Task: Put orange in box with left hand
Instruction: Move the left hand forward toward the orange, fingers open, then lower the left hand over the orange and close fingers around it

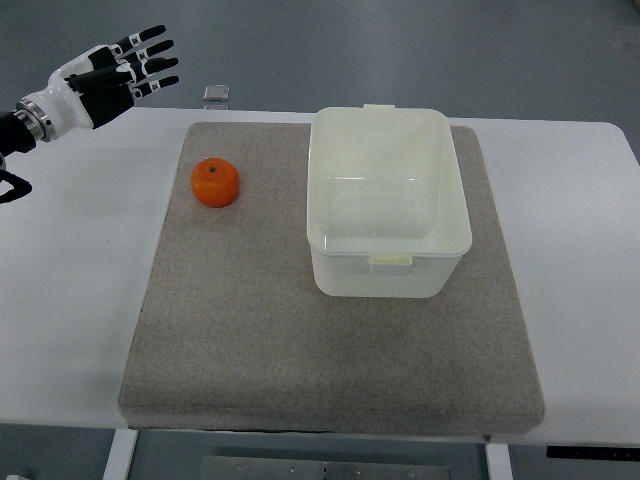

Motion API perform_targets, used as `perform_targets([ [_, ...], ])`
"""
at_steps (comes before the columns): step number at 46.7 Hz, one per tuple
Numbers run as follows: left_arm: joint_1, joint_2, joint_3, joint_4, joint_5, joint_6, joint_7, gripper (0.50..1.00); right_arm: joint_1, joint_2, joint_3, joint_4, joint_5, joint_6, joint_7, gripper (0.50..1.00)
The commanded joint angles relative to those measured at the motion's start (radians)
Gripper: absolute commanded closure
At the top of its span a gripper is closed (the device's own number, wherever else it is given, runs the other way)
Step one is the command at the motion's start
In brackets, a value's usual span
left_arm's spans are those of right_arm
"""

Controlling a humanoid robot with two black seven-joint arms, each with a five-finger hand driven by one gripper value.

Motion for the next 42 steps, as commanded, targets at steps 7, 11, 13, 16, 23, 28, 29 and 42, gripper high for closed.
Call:
perform_targets([
  [7, -0.018, 0.014, -0.008, -0.006, 0.251, 0.0, -0.029, 0.512, 0.0, 0.0, 0.0, 0.001, 0.0, 0.0, 0.0, 0.574],
  [11, -0.022, 0.027, -0.009, -0.018, 0.357, 0.0, -0.049, 0.512, 0.0, 0.0, 0.0, -0.001, 0.0, 0.0, 0.0, 0.574],
  [13, -0.025, 0.033, -0.009, -0.027, 0.41, 0.0, -0.071, 0.512, 0.0, 0.0, 0.0, -0.001, 0.0, 0.0, 0.0, 0.574],
  [16, -0.025, 0.047, -0.009, -0.047, 0.487, 0.0, -0.124, 0.512, 0.0, 0.0, 0.0, -0.001, 0.0, 0.0, 0.0, 0.574],
  [23, -0.018, 0.083, -0.008, -0.115, 0.651, 0.0, -0.227, 0.512, 0.0, 0.0, 0.0, -0.001, 0.0, 0.0, 0.0, 0.574],
  [28, -0.013, 0.102, -0.008, -0.175, 0.785, 0.0, -0.27, 0.514, 0.0, 0.0, 0.0, 0.001, 0.0, 0.0, 0.0, 0.574],
  [29, -0.013, 0.105, -0.008, -0.185, 0.812, 0.0, -0.279, 0.514, 0.0, 0.0, 0.0, 0.001, 0.0, 0.0, 0.0, 0.574],
  [42, -0.013, 0.111, 0.009, -0.284, 1.096, 0.055, -0.312, 0.527, 0.0, 0.0, 0.0, 0.001, 0.0, 0.0, 0.0, 0.574],
])
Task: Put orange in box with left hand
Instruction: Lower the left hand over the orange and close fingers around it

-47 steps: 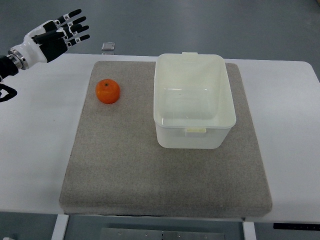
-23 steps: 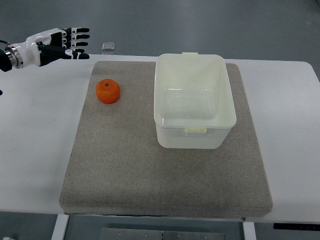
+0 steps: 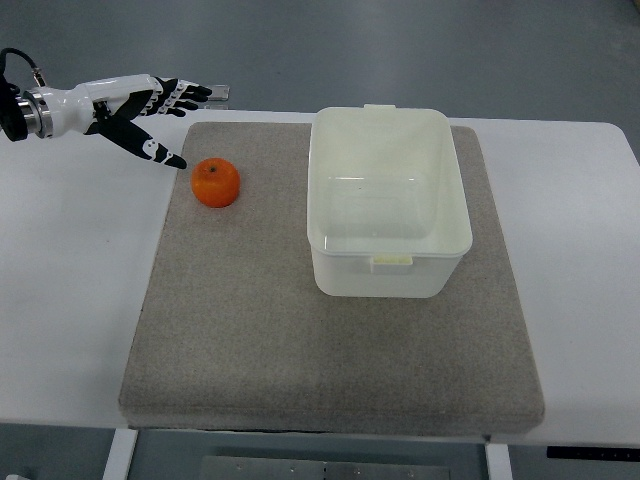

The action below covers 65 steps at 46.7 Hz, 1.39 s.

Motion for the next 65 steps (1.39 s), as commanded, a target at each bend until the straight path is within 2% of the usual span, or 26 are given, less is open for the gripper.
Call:
perform_targets([
  [1, 0.002, 0.0, 0.012, -0.027, 0.072, 0.076, -0.001, 0.527, 0.0, 0.0, 0.0, -0.001, 0.0, 0.0, 0.0, 0.574],
  [6, 0.002, -0.005, 0.04, -0.043, 0.171, 0.171, -0.001, 0.525, 0.0, 0.0, 0.0, 0.001, 0.0, 0.0, 0.0, 0.574],
  [10, 0.002, -0.012, 0.062, -0.05, 0.233, 0.208, -0.001, 0.525, 0.0, 0.0, 0.0, 0.001, 0.0, 0.0, 0.0, 0.574],
  [17, -0.002, -0.019, 0.063, -0.05, 0.299, 0.217, 0.001, 0.523, 0.0, 0.0, 0.0, 0.001, 0.0, 0.0, 0.0, 0.574],
  [27, -0.003, -0.084, 0.083, -0.031, 0.399, 0.225, 0.005, 0.523, 0.0, 0.0, 0.0, 0.001, 0.0, 0.0, 0.0, 0.574],
  [51, -0.011, -0.203, 0.178, 0.091, 0.48, 0.364, 0.018, 0.531, 0.0, 0.0, 0.0, -0.001, 0.0, 0.0, 0.0, 0.574],
  [55, -0.014, -0.212, 0.186, 0.107, 0.48, 0.364, 0.019, 0.574, 0.0, 0.0, 0.0, -0.001, 0.0, 0.0, 0.0, 0.574],
  [61, -0.015, -0.215, 0.187, 0.108, 0.497, 0.363, 0.021, 0.679, 0.0, 0.0, 0.0, 0.001, 0.0, 0.0, 0.0, 0.574],
  [64, -0.015, -0.215, 0.187, 0.108, 0.5, 0.364, 0.021, 0.692, 0.0, 0.0, 0.0, 0.001, 0.0, 0.0, 0.0, 0.574],
  [65, -0.015, -0.215, 0.187, 0.108, 0.5, 0.363, 0.021, 0.718, 0.0, 0.0, 0.0, -0.001, 0.0, 0.0, 0.0, 0.574],
])
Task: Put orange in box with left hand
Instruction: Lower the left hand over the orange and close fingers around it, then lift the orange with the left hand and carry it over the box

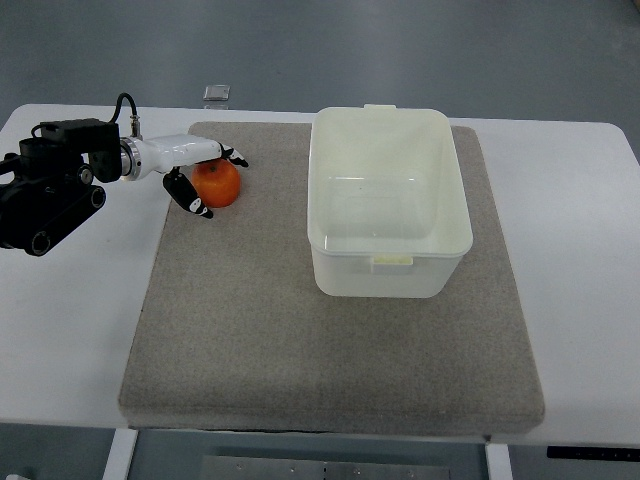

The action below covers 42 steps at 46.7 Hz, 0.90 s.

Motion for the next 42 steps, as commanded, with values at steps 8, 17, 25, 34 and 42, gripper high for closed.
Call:
perform_targets([
  [8, -0.015, 0.004, 0.0, -0.006, 0.002, -0.007, -0.002, 0.864, 0.0, 0.0, 0.0, 0.0, 0.0, 0.0, 0.0, 0.574],
  [17, -0.035, 0.012, 0.0, -0.009, 0.0, -0.016, -0.002, 1.0, 0.0, 0.0, 0.0, 0.0, 0.0, 0.0, 0.0, 0.574],
  [25, -0.068, 0.024, 0.0, -0.022, -0.001, -0.027, -0.002, 1.0, 0.0, 0.0, 0.0, 0.0, 0.0, 0.0, 0.0, 0.574],
  [34, -0.13, 0.098, -0.017, -0.083, -0.008, -0.099, -0.003, 1.0, 0.0, 0.0, 0.0, 0.0, 0.0, 0.0, 0.0, 0.574],
  [42, -0.19, 0.161, -0.081, -0.192, -0.052, -0.19, -0.002, 1.0, 0.0, 0.0, 0.0, 0.0, 0.0, 0.0, 0.0, 0.574],
])
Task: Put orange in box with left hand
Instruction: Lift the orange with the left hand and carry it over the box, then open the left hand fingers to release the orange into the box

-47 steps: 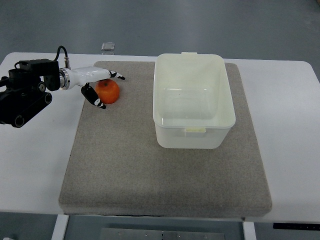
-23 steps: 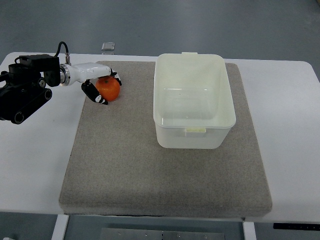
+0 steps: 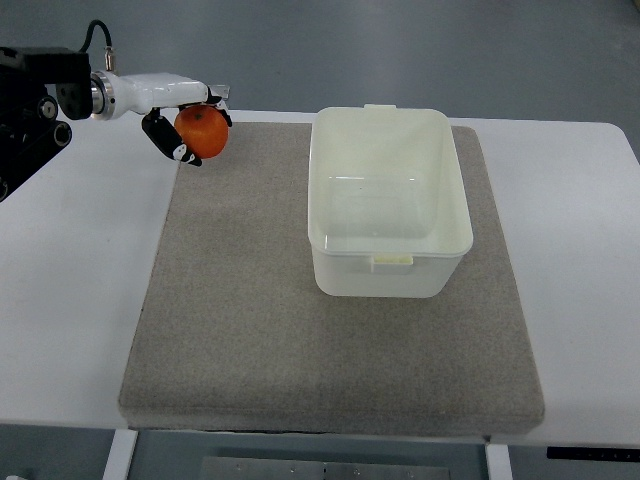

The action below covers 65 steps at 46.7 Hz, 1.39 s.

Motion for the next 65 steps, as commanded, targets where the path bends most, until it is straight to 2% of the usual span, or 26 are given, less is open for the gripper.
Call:
perform_targets([
  [1, -0.023, 0.019, -0.039, -0.049, -0.031, -0.062, 0.001, 1.0, 0.0, 0.0, 0.0, 0.0, 0.0, 0.0, 0.0, 0.574],
  [6, -0.063, 0.021, -0.084, -0.08, -0.065, -0.152, 0.001, 1.0, 0.0, 0.0, 0.0, 0.0, 0.0, 0.0, 0.0, 0.574],
  [10, -0.087, 0.021, -0.093, -0.107, -0.07, -0.197, 0.001, 1.0, 0.0, 0.0, 0.0, 0.0, 0.0, 0.0, 0.0, 0.574],
  [21, -0.1, 0.006, -0.094, -0.285, -0.07, -0.205, 0.001, 1.0, 0.0, 0.0, 0.0, 0.0, 0.0, 0.0, 0.0, 0.574],
  [30, -0.129, -0.086, -0.073, -0.327, -0.065, -0.208, 0.001, 1.0, 0.0, 0.0, 0.0, -0.001, 0.0, 0.0, 0.0, 0.574],
  [40, -0.146, -0.211, -0.015, -0.269, -0.038, -0.194, 0.013, 1.0, 0.0, 0.0, 0.0, 0.0, 0.0, 0.0, 0.0, 0.574],
  [48, -0.143, -0.332, -0.006, -0.175, 0.042, -0.176, 0.085, 1.0, 0.0, 0.0, 0.0, -0.001, 0.0, 0.0, 0.0, 0.574],
  [59, -0.14, -0.456, 0.02, -0.068, 0.091, -0.171, 0.093, 1.0, 0.0, 0.0, 0.0, 0.0, 0.0, 0.0, 0.0, 0.574],
  [65, -0.134, -0.475, 0.047, -0.038, 0.148, -0.153, 0.093, 1.0, 0.0, 0.0, 0.0, 0.0, 0.0, 0.0, 0.0, 0.574],
])
